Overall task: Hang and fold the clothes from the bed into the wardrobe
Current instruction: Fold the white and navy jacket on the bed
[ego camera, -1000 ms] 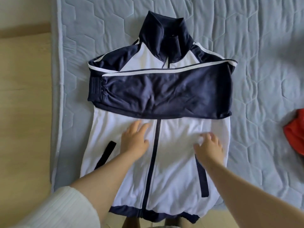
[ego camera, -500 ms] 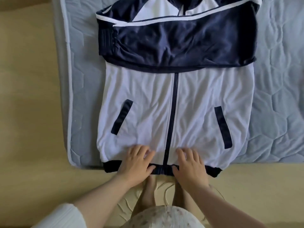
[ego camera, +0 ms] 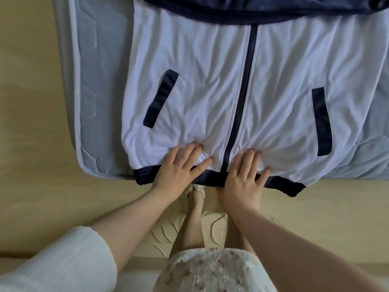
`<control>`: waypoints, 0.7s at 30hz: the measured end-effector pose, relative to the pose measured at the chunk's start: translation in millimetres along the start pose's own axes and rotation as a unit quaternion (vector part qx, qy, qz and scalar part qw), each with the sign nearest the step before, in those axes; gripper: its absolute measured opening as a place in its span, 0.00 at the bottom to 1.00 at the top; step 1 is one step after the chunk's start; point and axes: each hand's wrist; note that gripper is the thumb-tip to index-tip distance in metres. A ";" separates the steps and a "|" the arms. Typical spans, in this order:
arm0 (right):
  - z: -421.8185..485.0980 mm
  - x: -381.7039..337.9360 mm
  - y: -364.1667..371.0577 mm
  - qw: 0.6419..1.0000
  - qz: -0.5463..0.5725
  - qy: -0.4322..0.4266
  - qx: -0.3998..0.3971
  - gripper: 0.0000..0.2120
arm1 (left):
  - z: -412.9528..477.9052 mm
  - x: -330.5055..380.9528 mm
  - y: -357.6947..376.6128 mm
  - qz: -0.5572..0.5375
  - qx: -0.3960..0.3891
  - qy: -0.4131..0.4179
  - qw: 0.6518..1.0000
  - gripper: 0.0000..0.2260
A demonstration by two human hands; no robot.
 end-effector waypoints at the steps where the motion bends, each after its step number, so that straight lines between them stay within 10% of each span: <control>1: 0.2 2.3 0.6 1.000 -0.001 0.006 0.015 0.37 | 0.3 -3.5 2.3 -0.011 0.035 0.012 0.999 0.23; 11: -3.5 27.6 -1.1 0.981 0.165 -0.003 0.100 0.36 | 3.6 -14.4 -21.2 -0.228 0.113 -0.034 0.967 0.28; 17: -16.7 54.8 -33.2 0.979 0.173 -0.062 0.088 0.23 | 18.1 -34.5 -65.7 -0.332 -0.150 -0.117 0.924 0.26; 21: -26.3 67.6 -73.7 0.990 0.113 -0.066 0.047 0.18 | 20.3 -45.8 -105.4 -0.263 -0.158 -0.114 0.945 0.16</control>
Point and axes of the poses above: each hand's wrist, its own z-axis towards the middle knuckle, its own y-axis out of the palm, x = y × z, and after that the axes turned 4 degrees about -z, right-handed
